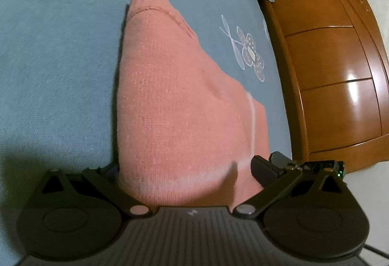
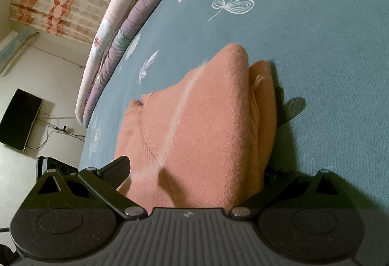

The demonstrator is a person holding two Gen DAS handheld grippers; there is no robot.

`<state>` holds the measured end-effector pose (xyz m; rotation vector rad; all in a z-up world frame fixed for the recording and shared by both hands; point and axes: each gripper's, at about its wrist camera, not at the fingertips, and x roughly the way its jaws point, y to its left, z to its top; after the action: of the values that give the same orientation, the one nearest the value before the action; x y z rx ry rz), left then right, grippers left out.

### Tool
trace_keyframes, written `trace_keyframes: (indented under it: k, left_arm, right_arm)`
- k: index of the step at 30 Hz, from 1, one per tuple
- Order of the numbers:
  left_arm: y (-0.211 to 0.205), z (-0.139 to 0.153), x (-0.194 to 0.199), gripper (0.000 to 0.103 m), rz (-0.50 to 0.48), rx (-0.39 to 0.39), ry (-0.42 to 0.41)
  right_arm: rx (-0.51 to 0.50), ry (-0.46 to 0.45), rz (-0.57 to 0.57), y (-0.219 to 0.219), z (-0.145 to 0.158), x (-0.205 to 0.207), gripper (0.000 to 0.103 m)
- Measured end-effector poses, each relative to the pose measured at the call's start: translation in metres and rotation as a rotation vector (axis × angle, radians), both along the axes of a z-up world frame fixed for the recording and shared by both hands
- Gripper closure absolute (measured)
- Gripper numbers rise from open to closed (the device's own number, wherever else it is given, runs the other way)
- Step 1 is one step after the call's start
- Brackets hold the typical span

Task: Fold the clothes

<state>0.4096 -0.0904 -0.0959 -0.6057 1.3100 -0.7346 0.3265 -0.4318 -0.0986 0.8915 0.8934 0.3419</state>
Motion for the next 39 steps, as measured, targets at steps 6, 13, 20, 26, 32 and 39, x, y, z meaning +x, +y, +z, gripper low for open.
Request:
trace_keyframes:
  k: [6, 13, 20, 26, 32, 39]
  left_arm:
    - [0.002, 0.0, -0.007, 0.001, 0.012, -0.005, -0.018]
    - [0.003, 0.002, -0.007, 0.001, 0.001, 0.015, -0.009]
    - [-0.005, 0.018, -0.006, 0.002, -0.018, 0.001, 0.011]
    - [-0.009, 0.033, -0.007, 0.002, -0.022, -0.054, 0.009]
    - [-0.014, 0.042, -0.006, 0.002, -0.019, -0.12, 0.033]
    - [-0.051, 0.053, 0.004, 0.002, -0.07, -0.168, 0.029]
  right_arm:
    - [0.0, 0.004, -0.004, 0.0, 0.0, -0.001, 0.0]
    - [0.002, 0.008, -0.001, -0.002, -0.001, 0.003, 0.0]
    - [-0.027, -0.019, 0.03, 0.004, 0.017, 0.006, 0.0]
    - [-0.082, -0.051, 0.083, 0.014, 0.036, 0.008, 0.0]
    - [-0.104, -0.082, 0.098, 0.012, 0.055, 0.007, 0.0]
    - [-0.175, -0.092, 0.077, -0.009, 0.077, 0.001, 0.0]
